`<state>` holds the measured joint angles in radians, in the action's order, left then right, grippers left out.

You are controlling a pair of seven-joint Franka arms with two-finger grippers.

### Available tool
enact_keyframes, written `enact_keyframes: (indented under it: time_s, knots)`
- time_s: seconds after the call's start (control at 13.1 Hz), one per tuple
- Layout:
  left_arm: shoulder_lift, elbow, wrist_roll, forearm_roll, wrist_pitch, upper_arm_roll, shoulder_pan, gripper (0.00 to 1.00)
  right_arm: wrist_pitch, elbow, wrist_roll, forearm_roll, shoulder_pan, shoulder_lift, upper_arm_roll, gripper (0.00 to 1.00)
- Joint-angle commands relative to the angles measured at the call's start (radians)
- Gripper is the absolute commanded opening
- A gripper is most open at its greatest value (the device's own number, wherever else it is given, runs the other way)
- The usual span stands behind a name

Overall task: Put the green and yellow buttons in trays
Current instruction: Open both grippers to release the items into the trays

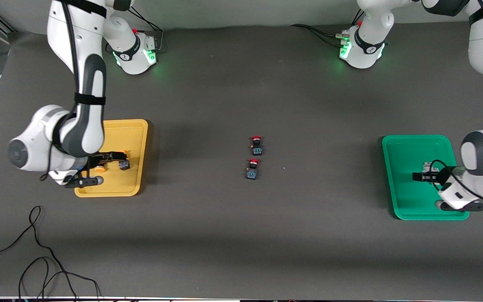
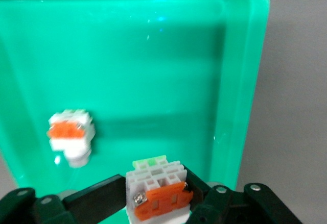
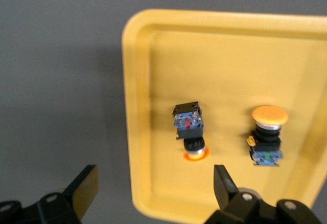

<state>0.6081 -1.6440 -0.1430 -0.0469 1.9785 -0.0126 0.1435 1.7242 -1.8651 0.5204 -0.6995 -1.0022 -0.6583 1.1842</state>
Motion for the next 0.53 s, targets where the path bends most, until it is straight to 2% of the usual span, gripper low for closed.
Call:
enact_keyframes:
  time_s: [0.0, 0.15, 0.3, 0.38, 0.46]
  knots:
    - [-0.002, -0.091, -0.016, -0.007, 0.149, 0.005, 0.007, 0.0, -0.151, 0.124, -0.034, 0.067, -0.018, 0.063, 0.063, 1.0]
    - [0.007, -0.094, -0.018, -0.008, 0.161, 0.005, 0.019, 0.0, -0.231, 0.211, -0.037, 0.125, -0.076, 0.089, 0.131, 1.0]
    - [0.002, -0.092, -0.018, -0.01, 0.152, 0.005, 0.016, 0.03, -0.27, 0.244, -0.037, 0.152, -0.188, 0.094, 0.245, 1.0]
    - [0.002, -0.092, -0.02, -0.013, 0.154, 0.006, 0.019, 0.69, -0.27, 0.244, -0.036, 0.166, -0.247, 0.094, 0.303, 1.0]
    - [-0.001, -0.092, -0.021, -0.013, 0.152, 0.005, 0.021, 0.99, -0.27, 0.245, -0.036, 0.178, -0.272, 0.094, 0.33, 1.0]
